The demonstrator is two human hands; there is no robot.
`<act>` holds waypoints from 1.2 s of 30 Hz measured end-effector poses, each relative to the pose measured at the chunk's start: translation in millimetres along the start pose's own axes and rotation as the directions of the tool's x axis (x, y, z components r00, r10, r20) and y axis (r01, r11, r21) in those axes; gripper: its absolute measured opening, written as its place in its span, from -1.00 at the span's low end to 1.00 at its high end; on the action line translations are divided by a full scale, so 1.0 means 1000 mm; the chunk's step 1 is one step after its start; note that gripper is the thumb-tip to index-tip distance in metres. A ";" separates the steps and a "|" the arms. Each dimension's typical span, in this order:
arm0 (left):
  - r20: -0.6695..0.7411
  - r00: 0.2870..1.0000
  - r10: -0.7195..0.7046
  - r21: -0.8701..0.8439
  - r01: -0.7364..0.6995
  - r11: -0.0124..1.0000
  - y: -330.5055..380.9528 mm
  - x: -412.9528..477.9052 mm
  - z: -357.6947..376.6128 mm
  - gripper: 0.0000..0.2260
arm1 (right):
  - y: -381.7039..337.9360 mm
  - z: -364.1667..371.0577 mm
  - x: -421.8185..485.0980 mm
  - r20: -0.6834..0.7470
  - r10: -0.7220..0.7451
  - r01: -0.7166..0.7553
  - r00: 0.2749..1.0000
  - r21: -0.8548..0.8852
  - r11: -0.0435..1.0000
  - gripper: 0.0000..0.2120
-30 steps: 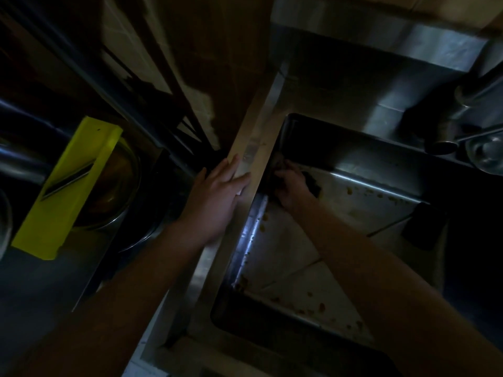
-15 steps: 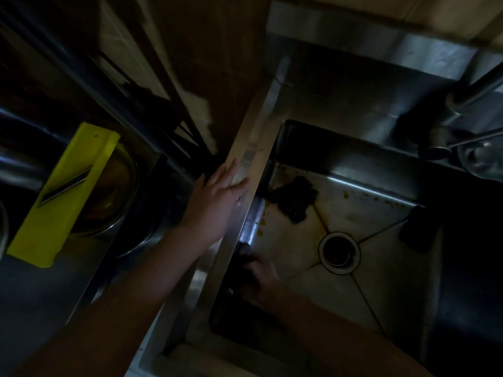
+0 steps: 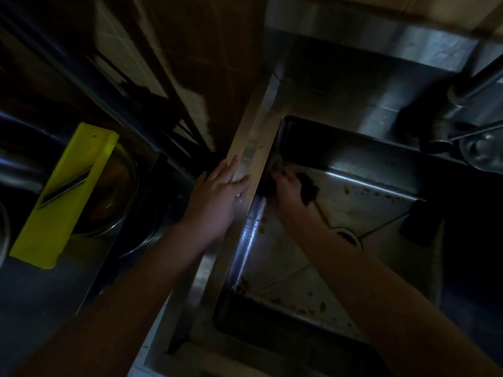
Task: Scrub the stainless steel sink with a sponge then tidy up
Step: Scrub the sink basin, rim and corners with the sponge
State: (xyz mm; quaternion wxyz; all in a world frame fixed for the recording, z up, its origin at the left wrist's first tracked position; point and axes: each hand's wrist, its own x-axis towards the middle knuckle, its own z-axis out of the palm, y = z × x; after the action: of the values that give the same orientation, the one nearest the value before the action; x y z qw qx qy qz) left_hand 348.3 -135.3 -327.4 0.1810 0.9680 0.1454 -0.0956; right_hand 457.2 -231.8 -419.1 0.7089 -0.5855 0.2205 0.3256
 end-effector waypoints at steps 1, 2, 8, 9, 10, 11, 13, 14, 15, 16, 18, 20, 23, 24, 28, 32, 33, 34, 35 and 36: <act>0.011 1.000 0.003 0.007 -0.003 1.000 0.000 0.001 0.000 -0.57 | 0.018 -0.007 -0.015 -0.010 0.034 -0.034 0.999 -0.035 0.999 -0.70; 0.018 1.000 0.007 0.012 -0.008 1.000 0.000 0.001 0.000 -0.58 | 0.036 -0.015 -0.032 -0.006 0.093 -0.093 0.996 -0.082 0.992 -0.74; 0.016 1.000 0.022 0.004 -0.022 1.000 -0.002 0.001 0.001 -0.58 | 0.117 -0.048 -0.123 -0.085 0.533 -0.534 0.842 -0.274 0.800 -0.86; 0.015 1.000 0.025 0.007 -0.025 1.000 -0.001 0.001 0.001 -0.58 | 0.118 -0.047 -0.126 -0.098 0.566 -0.572 0.819 -0.229 0.788 -0.87; 0.013 1.000 0.027 0.011 -0.027 1.000 -0.001 0.001 0.000 -0.59 | 0.113 -0.043 -0.125 -0.107 0.593 -0.602 0.798 -0.188 0.776 -0.88; 0.013 1.000 0.026 0.013 -0.026 1.000 -0.001 0.001 0.000 -0.59 | 0.107 -0.039 -0.119 -0.113 0.589 -0.600 0.800 -0.164 0.783 -0.88; 0.018 1.000 0.023 0.016 -0.023 1.000 0.000 0.002 -0.001 -0.59 | 0.090 -0.028 -0.099 -0.113 0.482 -0.495 0.869 -0.164 0.853 -0.88; 0.019 0.999 0.025 0.018 -0.025 1.000 0.000 0.002 -0.001 -0.59 | 0.075 -0.021 -0.087 -0.107 0.407 -0.420 0.907 -0.170 0.892 -0.90; 0.020 0.999 0.026 0.018 -0.026 0.999 0.000 0.002 -0.001 -0.59 | 0.059 -0.015 -0.073 -0.092 0.332 -0.343 0.939 -0.149 0.928 -0.91; 0.021 0.999 0.024 0.018 -0.025 1.000 0.000 0.001 -0.001 -0.59 | 0.041 -0.009 -0.059 -0.084 0.274 -0.283 0.958 -0.118 0.952 -0.92; 0.019 1.000 0.016 0.024 -0.017 1.000 0.001 0.002 -0.002 -0.58 | 0.005 -0.001 -0.031 -0.065 0.194 -0.198 0.979 -0.067 0.978 -0.90; 0.016 1.000 0.014 0.034 -0.015 0.999 0.000 0.002 -0.001 -0.58 | -0.015 0.003 -0.009 -0.005 0.132 -0.132 0.991 -0.053 0.990 -0.81; 0.010 1.000 0.027 0.040 -0.027 0.999 -0.003 0.004 0.001 -0.58 | -0.009 0.001 0.004 0.022 0.076 -0.075 0.997 -0.040 0.996 -0.69; 0.010 0.999 0.032 0.039 -0.033 0.999 -0.004 0.004 0.002 -0.58 | 0.000 -0.002 0.001 0.014 0.076 -0.075 0.997 -0.041 0.996 -0.65; 0.025 0.997 0.068 0.072 -0.069 0.995 -0.008 0.005 0.002 -0.59 | 0.063 -0.021 -0.033 -0.017 0.208 -0.208 0.978 -0.103 0.973 -0.62; 0.035 0.996 0.077 0.088 -0.080 0.993 -0.008 0.005 0.001 -0.58 | 0.127 -0.053 -0.097 0.004 0.444 -0.417 0.896 -0.339 0.843 -0.83; 0.040 0.996 0.082 0.095 -0.086 0.992 -0.008 0.005 0.000 -0.58 | 0.136 -0.058 -0.107 0.036 0.483 -0.435 0.875 -0.379 0.817 -0.84; 0.047 0.995 0.087 0.104 -0.092 0.990 -0.007 0.005 -0.001 -0.58 | 0.140 -0.060 -0.112 0.043 0.514 -0.460 0.857 -0.384 0.800 -0.81; 0.054 0.994 0.094 0.117 -0.100 0.988 -0.007 0.005 -0.001 -0.58 | 0.142 -0.061 -0.114 0.032 0.527 -0.481 0.849 -0.363 0.798 -0.76; 0.057 0.993 0.103 0.126 -0.110 0.986 -0.007 0.005 -0.002 -0.58 | 0.138 -0.059 -0.113 0.014 0.530 -0.495 0.848 -0.339 0.800 -0.73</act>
State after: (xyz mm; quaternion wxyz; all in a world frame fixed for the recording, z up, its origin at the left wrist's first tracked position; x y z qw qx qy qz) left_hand 351.2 -126.6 -328.9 0.1267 0.9813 0.0824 -0.1193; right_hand 284.0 -297.9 -448.0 0.4996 -0.5934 0.2756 0.5678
